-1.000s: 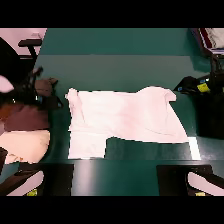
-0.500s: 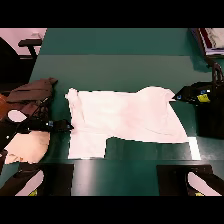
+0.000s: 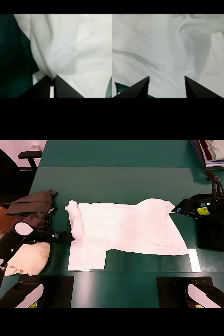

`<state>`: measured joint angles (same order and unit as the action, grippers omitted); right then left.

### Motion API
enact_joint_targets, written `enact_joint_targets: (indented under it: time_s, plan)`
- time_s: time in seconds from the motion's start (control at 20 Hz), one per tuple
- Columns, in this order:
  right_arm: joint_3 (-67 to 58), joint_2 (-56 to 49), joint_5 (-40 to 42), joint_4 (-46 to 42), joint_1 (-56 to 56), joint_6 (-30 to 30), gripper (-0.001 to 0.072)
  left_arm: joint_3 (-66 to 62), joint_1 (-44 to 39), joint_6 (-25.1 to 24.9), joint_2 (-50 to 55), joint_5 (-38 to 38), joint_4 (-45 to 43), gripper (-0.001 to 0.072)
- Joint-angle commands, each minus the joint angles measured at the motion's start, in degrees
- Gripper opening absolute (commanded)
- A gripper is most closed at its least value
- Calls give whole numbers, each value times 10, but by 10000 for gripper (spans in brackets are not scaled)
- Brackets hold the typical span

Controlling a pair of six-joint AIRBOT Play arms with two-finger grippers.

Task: Fold the shirts.

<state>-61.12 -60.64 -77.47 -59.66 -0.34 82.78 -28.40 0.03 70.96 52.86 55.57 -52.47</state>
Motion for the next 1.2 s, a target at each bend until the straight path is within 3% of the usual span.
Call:
enact_joint_targets:
  time_s: [0.0, 0.25, 0.35, 0.4, 0.5, 0.6, 0.95, 1.0, 1.15]
  plan:
    - [0, 0, -27, -1, -28, 0, 503, -71, -5, 12, -14, 82, -16, 28]
    - [65, 18, -89, -71, -136, -15, 506, -190, -5, 13, -32, 131, -13, 28]
    - [138, 35, -83, -79, -197, -31, 588, -189, -5, 12, -29, 127, -13, 28]
    - [175, 40, -77, -80, -235, -34, 590, -189, -5, 12, -29, 126, -13, 28]
    - [234, 39, -62, -79, -309, -37, 568, -189, -5, 12, -29, 123, -13, 28]
    - [278, 39, -45, -74, -353, -59, 503, -189, -5, 12, -29, 109, -13, 28]
    - [352, 39, -22, -74, -348, -68, 497, -189, -5, 10, -29, 90, -12, 28]
    - [359, 39, -22, -74, -332, -68, 431, -189, -5, 10, -29, 89, -12, 28]
    - [371, 39, -22, -75, -251, -65, 430, -189, -5, 10, -29, 85, -12, 28]
